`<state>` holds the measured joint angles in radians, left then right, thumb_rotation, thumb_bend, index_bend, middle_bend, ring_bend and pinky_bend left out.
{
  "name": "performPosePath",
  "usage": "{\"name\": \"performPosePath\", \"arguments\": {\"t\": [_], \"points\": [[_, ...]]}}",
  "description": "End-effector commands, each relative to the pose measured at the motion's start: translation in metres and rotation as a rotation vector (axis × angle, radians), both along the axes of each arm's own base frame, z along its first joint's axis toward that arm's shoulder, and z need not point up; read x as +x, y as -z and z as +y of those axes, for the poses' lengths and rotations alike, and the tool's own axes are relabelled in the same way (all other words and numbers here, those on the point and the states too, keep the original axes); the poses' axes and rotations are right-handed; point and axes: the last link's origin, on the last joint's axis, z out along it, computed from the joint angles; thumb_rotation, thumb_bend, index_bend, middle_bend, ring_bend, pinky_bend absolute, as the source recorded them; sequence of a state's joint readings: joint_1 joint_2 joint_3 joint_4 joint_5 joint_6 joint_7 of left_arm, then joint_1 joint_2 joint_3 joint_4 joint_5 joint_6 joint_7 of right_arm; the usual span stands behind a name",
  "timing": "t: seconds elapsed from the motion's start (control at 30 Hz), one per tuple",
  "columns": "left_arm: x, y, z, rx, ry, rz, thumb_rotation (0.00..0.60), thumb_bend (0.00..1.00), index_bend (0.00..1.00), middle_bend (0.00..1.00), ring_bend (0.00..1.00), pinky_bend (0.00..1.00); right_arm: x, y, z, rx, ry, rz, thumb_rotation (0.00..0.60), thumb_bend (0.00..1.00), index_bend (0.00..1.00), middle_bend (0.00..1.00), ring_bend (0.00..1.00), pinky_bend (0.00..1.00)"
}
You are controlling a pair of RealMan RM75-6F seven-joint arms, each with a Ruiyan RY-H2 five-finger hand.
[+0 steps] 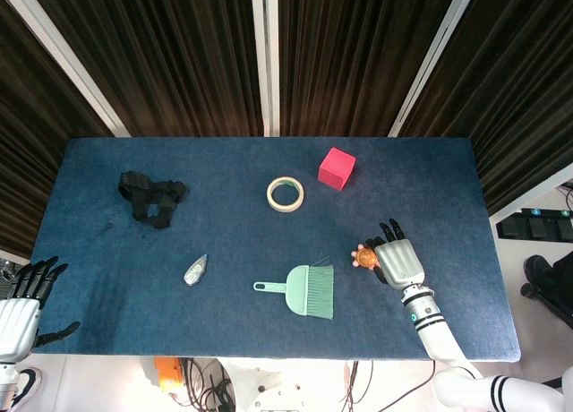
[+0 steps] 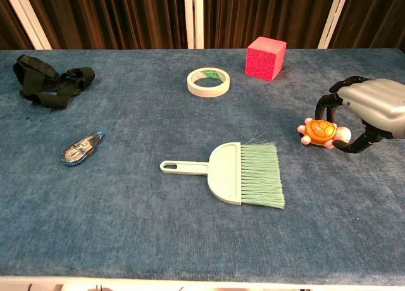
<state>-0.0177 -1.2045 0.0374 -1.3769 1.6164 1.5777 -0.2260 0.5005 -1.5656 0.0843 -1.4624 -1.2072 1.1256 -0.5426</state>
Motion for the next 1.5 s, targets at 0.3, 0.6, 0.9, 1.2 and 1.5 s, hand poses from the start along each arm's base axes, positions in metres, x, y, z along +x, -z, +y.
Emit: {"name": "performPosePath", "arguments": {"t": [0.3, 0.6, 0.9, 1.2, 1.5], "points": [[-0.001, 0.000, 0.000, -0.001, 0.000, -0.001, 0.600, 0.00, 0.10, 0.02, 0.00, 0.02, 0.002, 0.003, -0.002, -0.102, -0.033, -0.040, 0.600, 0.34, 0.98, 0.81, 0.33, 0.00], [0.000, 0.000, 0.000, -0.001, 0.002, 0.000, 0.600, 0.00, 0.10, 0.02, 0.00, 0.02, -0.004, 0.000, 0.001, -0.086, -0.030, -0.034, 0.600, 0.34, 0.94, 0.83, 0.34, 0.00], [0.001, 0.001, 0.000, -0.005, 0.003, 0.002, 0.600, 0.00, 0.10, 0.02, 0.00, 0.02, -0.015, -0.014, 0.004, -0.001, 0.068, 0.017, 0.600, 0.00, 0.01, 0.05, 0.00, 0.00], [0.007, 0.000, 0.002, -0.002, 0.017, 0.005, 0.600, 0.00, 0.10, 0.02, 0.00, 0.02, -0.018, -0.045, 0.017, -0.085, 0.049, -0.106, 0.600, 0.00, 0.00, 0.00, 0.00, 0.00], [0.010, -0.004, 0.000, 0.005, 0.017, 0.013, 0.600, 0.00, 0.10, 0.02, 0.00, 0.02, -0.072, -0.111, 0.078, -0.241, 0.091, -0.167, 0.600, 0.00, 0.00, 0.00, 0.00, 0.00]]}}
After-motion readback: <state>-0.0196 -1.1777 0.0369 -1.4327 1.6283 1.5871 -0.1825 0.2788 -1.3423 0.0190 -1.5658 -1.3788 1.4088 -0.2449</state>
